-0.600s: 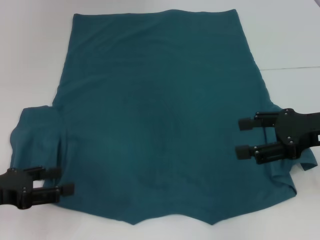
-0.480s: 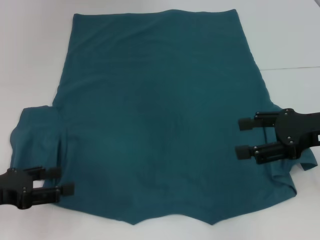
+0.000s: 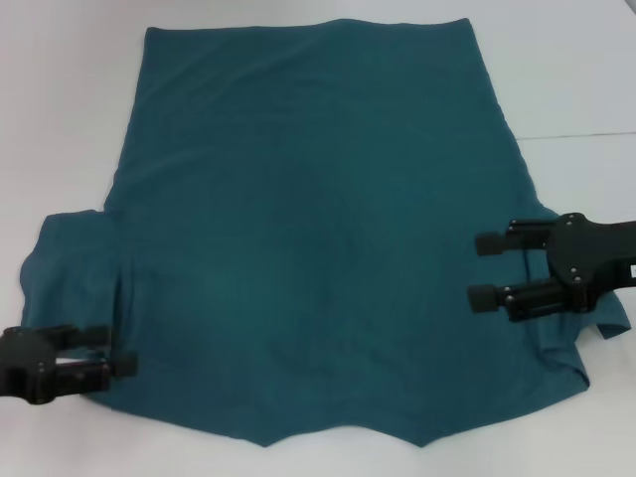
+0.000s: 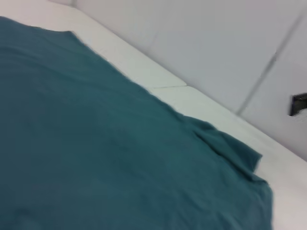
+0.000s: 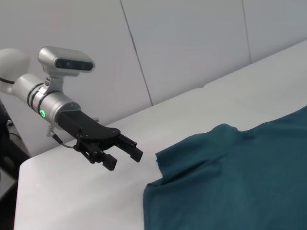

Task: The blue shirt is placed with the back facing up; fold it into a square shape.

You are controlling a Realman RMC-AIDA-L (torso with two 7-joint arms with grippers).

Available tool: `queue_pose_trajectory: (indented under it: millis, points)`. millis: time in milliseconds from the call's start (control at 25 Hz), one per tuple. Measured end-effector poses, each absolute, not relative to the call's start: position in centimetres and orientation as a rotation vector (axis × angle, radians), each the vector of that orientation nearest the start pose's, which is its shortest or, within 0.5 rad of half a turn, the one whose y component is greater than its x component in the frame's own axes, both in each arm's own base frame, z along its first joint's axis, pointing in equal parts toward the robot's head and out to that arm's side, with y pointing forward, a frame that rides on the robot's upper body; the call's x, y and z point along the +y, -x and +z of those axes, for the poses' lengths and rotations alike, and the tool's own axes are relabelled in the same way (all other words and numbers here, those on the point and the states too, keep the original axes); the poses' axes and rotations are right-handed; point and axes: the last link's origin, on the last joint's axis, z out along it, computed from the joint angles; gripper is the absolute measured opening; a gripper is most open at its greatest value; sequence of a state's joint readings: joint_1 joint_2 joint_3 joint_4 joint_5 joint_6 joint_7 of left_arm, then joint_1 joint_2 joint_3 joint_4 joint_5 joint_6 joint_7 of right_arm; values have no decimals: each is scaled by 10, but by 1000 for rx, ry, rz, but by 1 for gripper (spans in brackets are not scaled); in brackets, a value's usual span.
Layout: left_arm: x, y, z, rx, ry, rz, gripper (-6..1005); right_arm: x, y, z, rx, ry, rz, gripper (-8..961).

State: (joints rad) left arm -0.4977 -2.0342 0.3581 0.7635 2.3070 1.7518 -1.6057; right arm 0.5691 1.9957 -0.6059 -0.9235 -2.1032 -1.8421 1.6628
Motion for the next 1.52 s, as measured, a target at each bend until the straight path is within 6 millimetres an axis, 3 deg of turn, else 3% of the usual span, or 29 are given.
queue_pose_trajectory:
  millis: [320, 600, 1520]
  points:
    - [300, 335, 81, -1233, 2302, -567, 796, 337, -239, 79, 639, 2835, 598, 941]
    - [308, 354, 72, -1379, 2110, -452, 796, 341, -233, 78, 633, 2841, 596, 941]
    - [330, 359, 44, -1315, 2023, -251, 781, 337, -234, 75, 674, 2852, 596, 941]
